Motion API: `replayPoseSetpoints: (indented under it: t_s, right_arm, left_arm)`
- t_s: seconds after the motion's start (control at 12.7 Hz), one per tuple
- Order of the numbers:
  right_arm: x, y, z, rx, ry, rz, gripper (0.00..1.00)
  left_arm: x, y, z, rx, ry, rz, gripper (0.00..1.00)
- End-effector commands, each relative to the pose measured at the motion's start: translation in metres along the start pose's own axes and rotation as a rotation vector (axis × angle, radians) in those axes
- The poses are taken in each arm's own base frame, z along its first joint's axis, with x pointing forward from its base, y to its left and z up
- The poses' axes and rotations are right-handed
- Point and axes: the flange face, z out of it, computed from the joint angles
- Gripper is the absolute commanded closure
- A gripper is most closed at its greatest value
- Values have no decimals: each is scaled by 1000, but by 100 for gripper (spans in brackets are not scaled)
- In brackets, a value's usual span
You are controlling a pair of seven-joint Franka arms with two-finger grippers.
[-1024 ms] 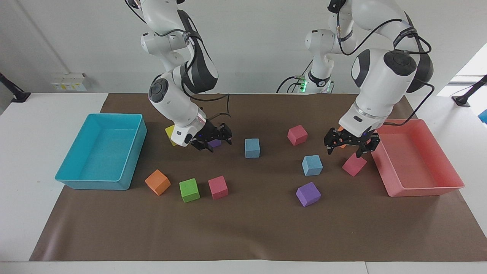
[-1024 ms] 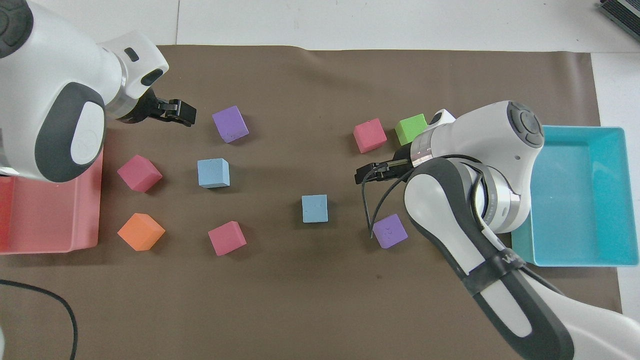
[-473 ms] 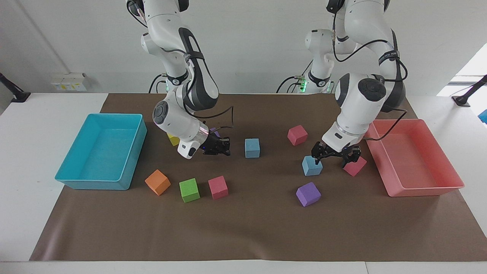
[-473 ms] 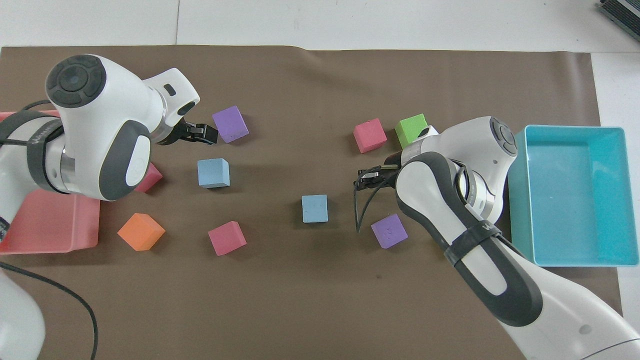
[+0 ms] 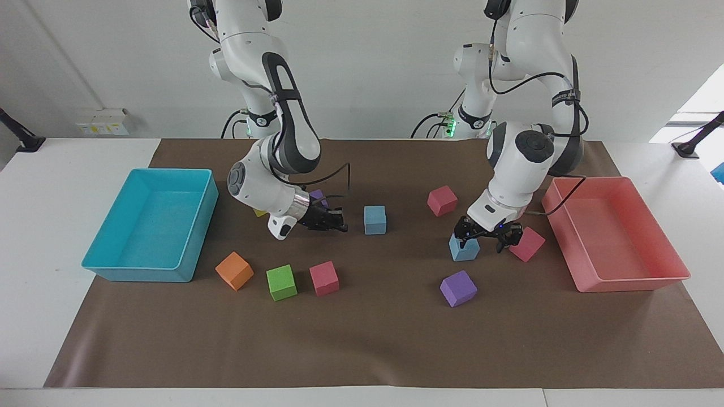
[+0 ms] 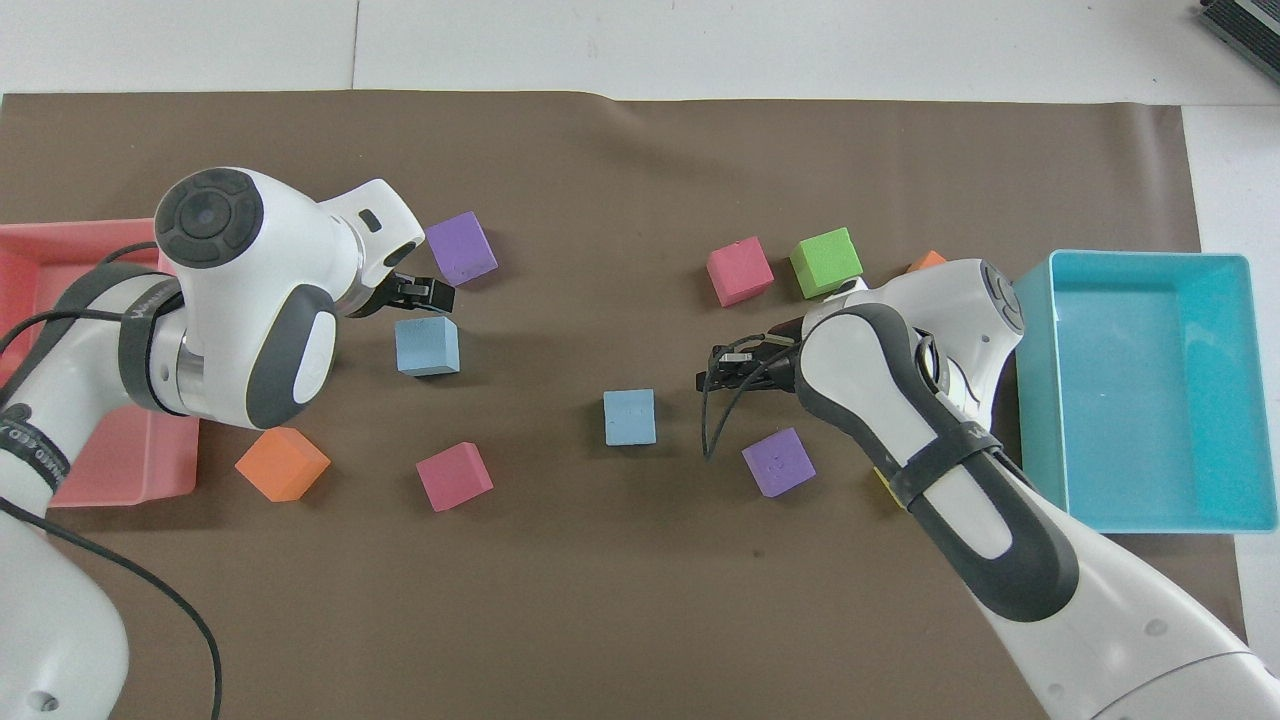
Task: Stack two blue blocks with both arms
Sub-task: 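Grasp the second light blue cube with the left gripper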
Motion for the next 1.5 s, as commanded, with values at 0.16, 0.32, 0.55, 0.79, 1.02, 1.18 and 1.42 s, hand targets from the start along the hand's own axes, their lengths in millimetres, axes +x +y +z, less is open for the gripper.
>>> replayPoseSetpoints:
  t_s: [0.16, 0.32, 0.55, 0.79, 1.02, 1.18, 1.42]
  right_arm:
    - [-6, 13, 12, 46, 22, -10, 100]
    - [-6, 13, 13, 44, 21, -29, 100]
    - [-14, 15, 17, 43, 5, -53, 100]
    - [-18, 17, 20, 40, -1, -62, 100]
    - [-18, 16, 20, 38, 2, -61, 100]
    - [-18, 16, 21, 38, 1, -61, 100]
    - [-18, 13, 21, 56, 10, -50, 100]
  left_arm:
    - [-19, 14, 16, 17, -2, 9, 0]
    - [-25, 15, 28, 14, 18, -18, 0]
    - [-30, 13, 34, 16, 6, -22, 0]
    - [-37, 13, 49, 16, -4, -60, 0]
    - [-40, 13, 53, 17, -13, -67, 0]
    - [-42, 16, 60, 18, -21, -82, 0]
    - [-38, 17, 64, 10, 14, -94, 0]
